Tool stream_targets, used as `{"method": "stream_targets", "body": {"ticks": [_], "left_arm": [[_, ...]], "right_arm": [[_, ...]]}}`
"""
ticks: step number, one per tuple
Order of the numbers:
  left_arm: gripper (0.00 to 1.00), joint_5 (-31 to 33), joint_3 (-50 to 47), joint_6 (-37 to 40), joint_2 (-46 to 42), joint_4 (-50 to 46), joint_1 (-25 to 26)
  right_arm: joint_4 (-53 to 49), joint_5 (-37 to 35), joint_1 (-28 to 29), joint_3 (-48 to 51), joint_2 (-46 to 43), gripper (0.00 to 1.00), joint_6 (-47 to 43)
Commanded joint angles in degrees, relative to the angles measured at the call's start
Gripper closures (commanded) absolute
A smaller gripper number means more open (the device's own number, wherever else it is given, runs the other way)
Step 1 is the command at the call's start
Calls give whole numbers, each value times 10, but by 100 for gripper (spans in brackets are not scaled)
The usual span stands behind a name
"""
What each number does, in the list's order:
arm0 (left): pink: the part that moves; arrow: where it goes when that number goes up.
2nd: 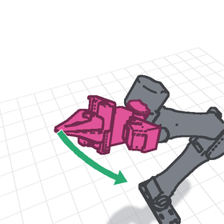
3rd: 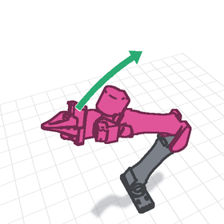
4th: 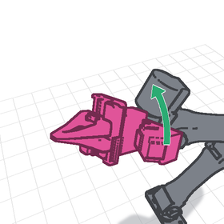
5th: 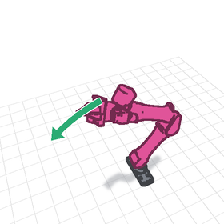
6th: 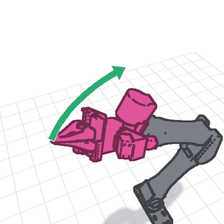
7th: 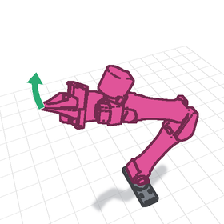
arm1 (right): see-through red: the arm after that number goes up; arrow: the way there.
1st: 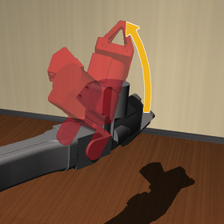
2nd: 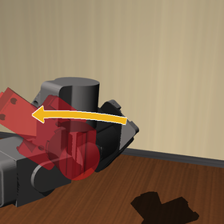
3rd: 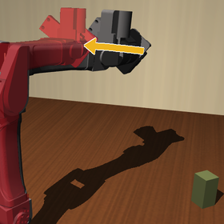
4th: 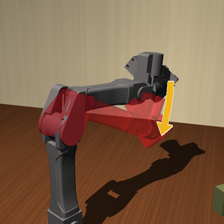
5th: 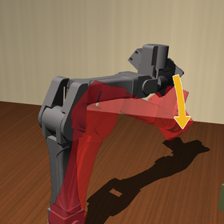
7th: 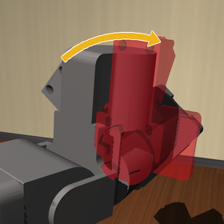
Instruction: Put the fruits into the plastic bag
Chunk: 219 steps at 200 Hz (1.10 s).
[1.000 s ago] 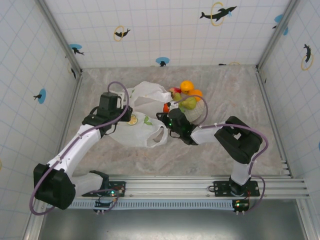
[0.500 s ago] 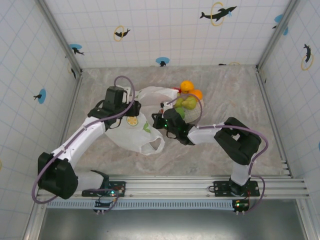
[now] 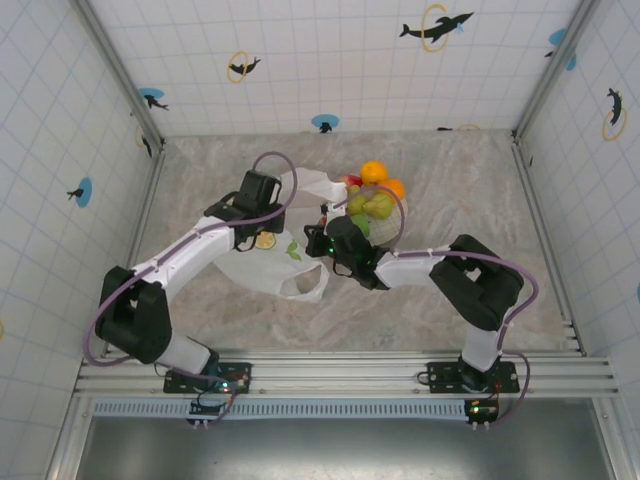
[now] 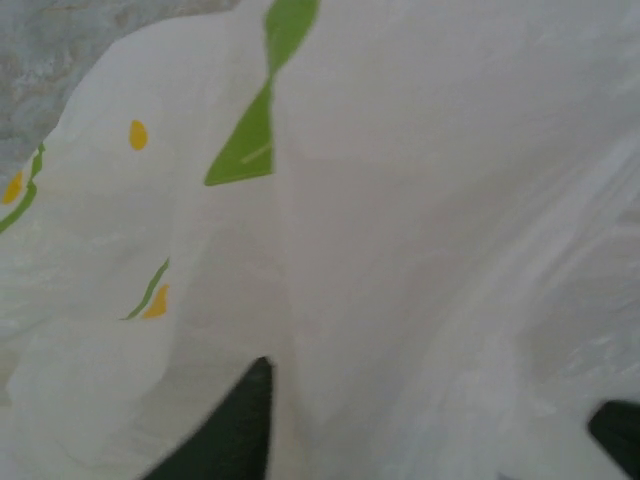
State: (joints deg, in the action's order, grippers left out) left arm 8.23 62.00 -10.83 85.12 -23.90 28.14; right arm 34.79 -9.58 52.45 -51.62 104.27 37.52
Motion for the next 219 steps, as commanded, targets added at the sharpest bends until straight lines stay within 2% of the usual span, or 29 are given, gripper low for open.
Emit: {"method": "stream_targets", "body": {"ticks": [1, 11, 31, 53, 76, 103, 122, 140, 174, 199, 219], "left_arm": [[90, -7, 26, 11, -36, -9, -3], [100, -48, 22, 7, -60, -2, -18], [100, -137, 19, -10, -90, -10, -74], [100, -164, 29, -20, -94, -35, -103], [100, -185, 18, -41, -103, -22, -120], [100, -208, 5, -107, -97, -14, -152], [100, -218, -20, -144, -102, 10, -169], [100, -206, -39, -176, -114, 30, -175], [100, -206, -68, -224, -126, 57, -177], [100, -234, -72, -252, -125, 58, -178], [100, -235, -77, -270, -126, 62, -178]], "right_arm": [[-16, -29, -12, 24, -26, 100, 14], [-8, -9, -27, 43, -28, 100, 26], [-28, 38, -46, 36, -23, 93, 15], [-77, 85, -55, 1, -15, 82, -22], [-111, 148, -66, -14, -28, 61, -68], [-166, 203, -74, -10, -72, 35, -121], [-184, 224, -78, 16, -122, 19, -146], [-199, 239, -83, 45, -171, 9, -159], [-235, 210, -99, 101, -256, 3, -183], [-279, 93, -131, 110, -270, 3, -181], [-292, 37, -139, 88, -239, 4, -190]]}}
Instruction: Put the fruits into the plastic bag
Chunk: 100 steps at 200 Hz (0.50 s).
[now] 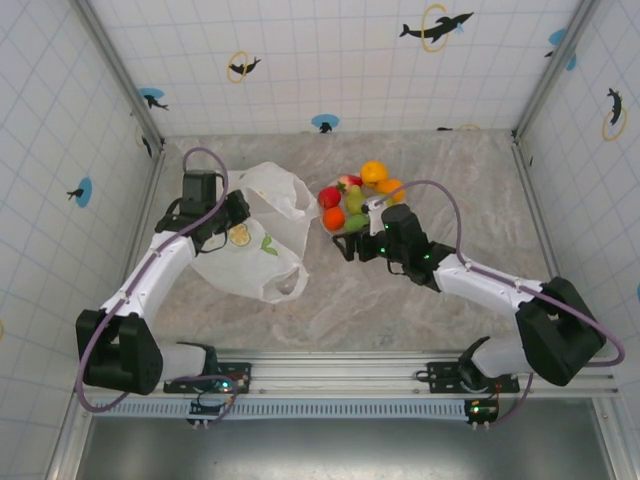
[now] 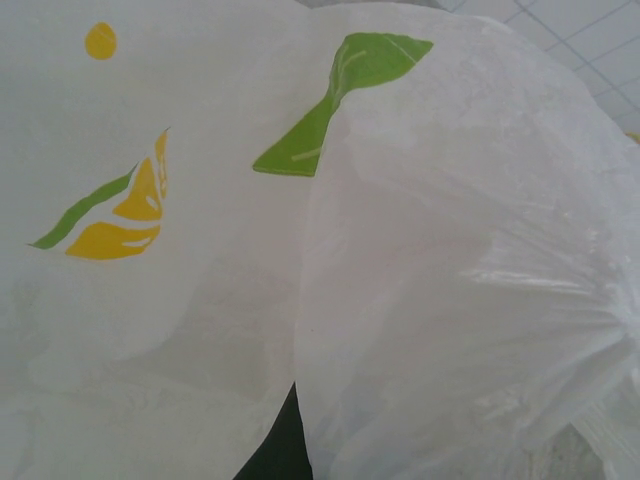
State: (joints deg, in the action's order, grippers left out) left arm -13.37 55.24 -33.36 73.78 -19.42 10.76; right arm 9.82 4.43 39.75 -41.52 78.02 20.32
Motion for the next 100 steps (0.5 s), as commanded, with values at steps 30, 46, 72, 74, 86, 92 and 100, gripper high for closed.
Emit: {"method": "stream_targets", "body": {"ticks": [30, 46, 72, 74, 86, 92, 100], "left_arm": [[100, -24, -1, -50, -4, 17, -3], [100, -31, -3, -51, -1, 21, -4], [100, -35, -12, -56, -2, 35, -3], [100, -35, -13, -57, -2, 36, -3], [100, -37, -17, -59, -2, 42, -3], [100, -37, -19, -58, -2, 44, -4], [100, -40, -19, -59, 0, 47, -3]], "right_arm": [[-46, -140, -12, -55, 94, 2, -45], [-50, -133, -11, -88, 130, 1, -56], [-79, -156, -4, -129, 178, 0, -76], [-80, -158, -4, -133, 182, 0, -78], [-94, -179, -2, -152, 204, 0, -84], [-101, -189, -2, -163, 214, 0, -86], [-110, -194, -1, -174, 228, 0, -91]]}}
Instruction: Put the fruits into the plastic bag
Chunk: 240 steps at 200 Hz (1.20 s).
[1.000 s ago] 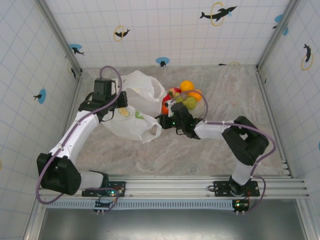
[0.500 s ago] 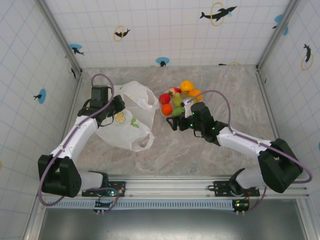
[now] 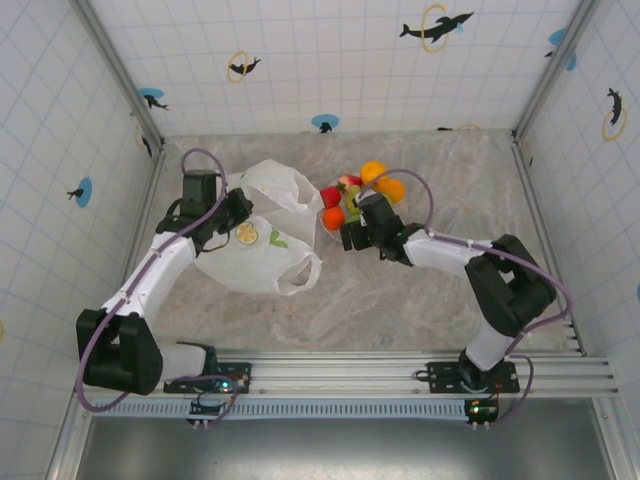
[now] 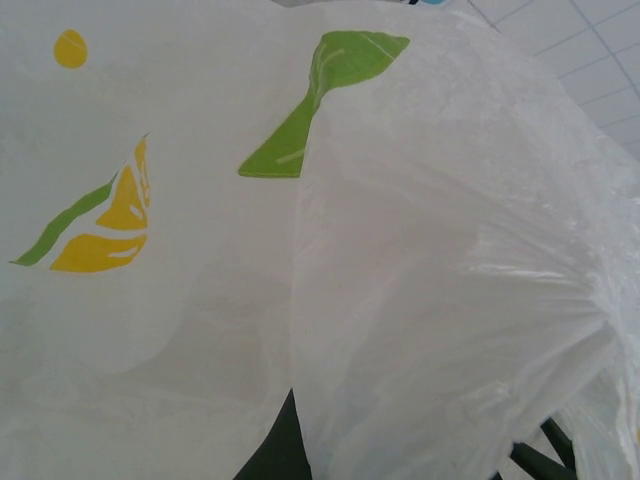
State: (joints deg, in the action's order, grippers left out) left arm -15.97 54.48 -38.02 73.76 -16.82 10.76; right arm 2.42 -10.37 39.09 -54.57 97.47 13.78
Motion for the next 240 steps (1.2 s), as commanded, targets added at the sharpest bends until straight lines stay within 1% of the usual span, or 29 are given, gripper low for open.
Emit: {"method": "stream_targets", "body": {"ticks": [1, 35, 57, 71, 88, 105, 124, 141, 164, 181, 195, 201, 215, 227, 240], "left_arm": [[100, -14, -11, -13, 0, 21, -4], [100, -19, -8, -8, 6, 23, -4], [100, -15, -9, -4, 5, 23, -4], [100, -14, -12, -3, 3, 24, -3], [100, -13, -15, 0, 3, 26, -4], [100, -12, -17, 0, 4, 27, -4], [100, -17, -17, 0, 3, 28, -4], [100, -22, -17, -1, 3, 28, -3], [100, -35, -19, -3, 1, 32, -3], [100, -60, -21, -9, -1, 38, -3], [100, -74, -23, -22, -3, 39, -3], [100, -82, -24, -26, -4, 40, -3], [100, -97, -27, -37, -8, 43, -3], [100, -101, -32, -47, -14, 46, -1], [100, -105, -37, -60, -19, 50, 0]], "right_arm": [[-36, -46, 5, -44, 35, 0, -27], [-39, -47, 16, -75, 76, 1, -52], [-59, -76, 22, -95, 96, 5, -67], [-58, -80, 22, -96, 101, 8, -73], [-53, -81, 20, -95, 104, 14, -76], [-57, -85, 20, -96, 107, 22, -77], [-56, -90, 22, -85, 94, 31, -78], [-48, -85, 21, -61, 68, 35, -75], [-45, -77, 20, -21, 13, 37, -65], [-25, -39, 19, 33, -50, 39, -61], [14, 33, 20, 90, -107, 40, -52], [62, 82, 21, 121, -130, 40, -45], [145, 150, 28, 172, -165, 41, -12], [222, 192, 36, 203, -176, 42, 27], [297, 216, 47, 226, -171, 42, 59]]}}
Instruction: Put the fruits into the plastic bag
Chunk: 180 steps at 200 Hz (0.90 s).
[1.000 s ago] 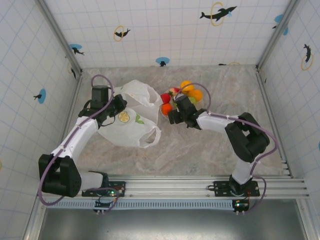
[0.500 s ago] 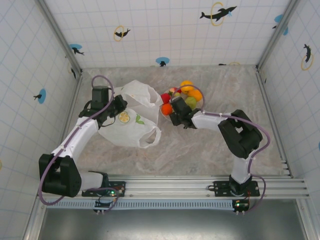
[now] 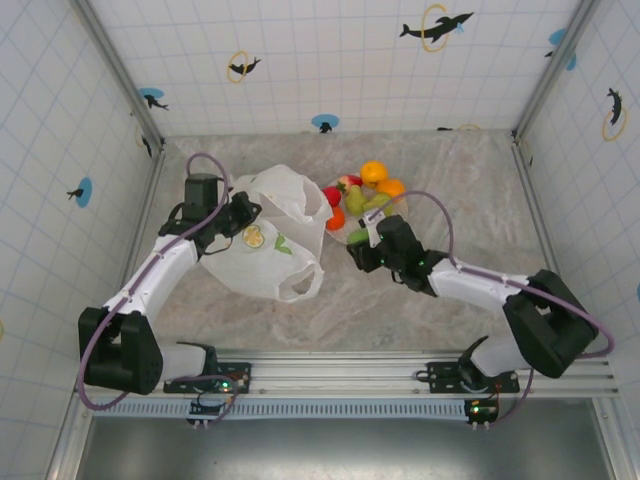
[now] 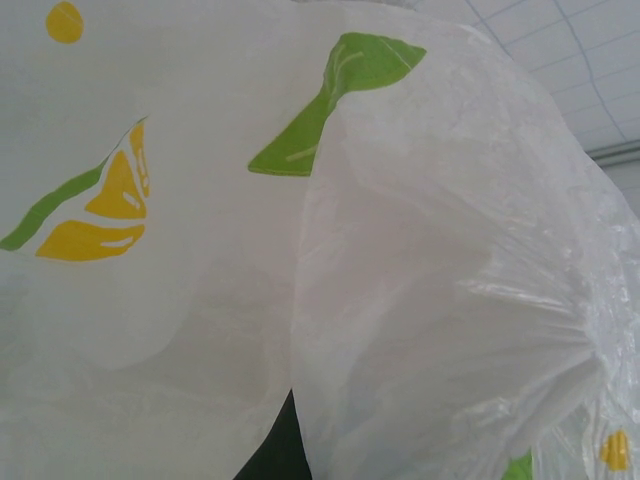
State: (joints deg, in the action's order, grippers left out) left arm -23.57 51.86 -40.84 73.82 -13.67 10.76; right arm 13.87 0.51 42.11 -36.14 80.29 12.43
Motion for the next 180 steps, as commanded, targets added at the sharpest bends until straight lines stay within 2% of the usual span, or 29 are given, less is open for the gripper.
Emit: {"method": "stream_targets", "body": {"ticks": [1, 50, 106, 139, 180], "left_arm": [[100, -29, -11, -33, -20, 19, 0], [100, -28, -14, -62, -31, 24, 17], [100, -73, -16, -107, -32, 40, 30], [100, -82, -19, -133, -35, 36, 36], [100, -109, -59, -208, -34, 97, 46]], "right_arm": [[187, 108, 19, 42, 2, 42, 74], [255, 122, 83, 5, 71, 43, 73], [346, 69, 81, -33, 166, 44, 136], [367, 6, 86, -58, 202, 45, 217], [283, -98, 106, -118, 238, 45, 362]]}}
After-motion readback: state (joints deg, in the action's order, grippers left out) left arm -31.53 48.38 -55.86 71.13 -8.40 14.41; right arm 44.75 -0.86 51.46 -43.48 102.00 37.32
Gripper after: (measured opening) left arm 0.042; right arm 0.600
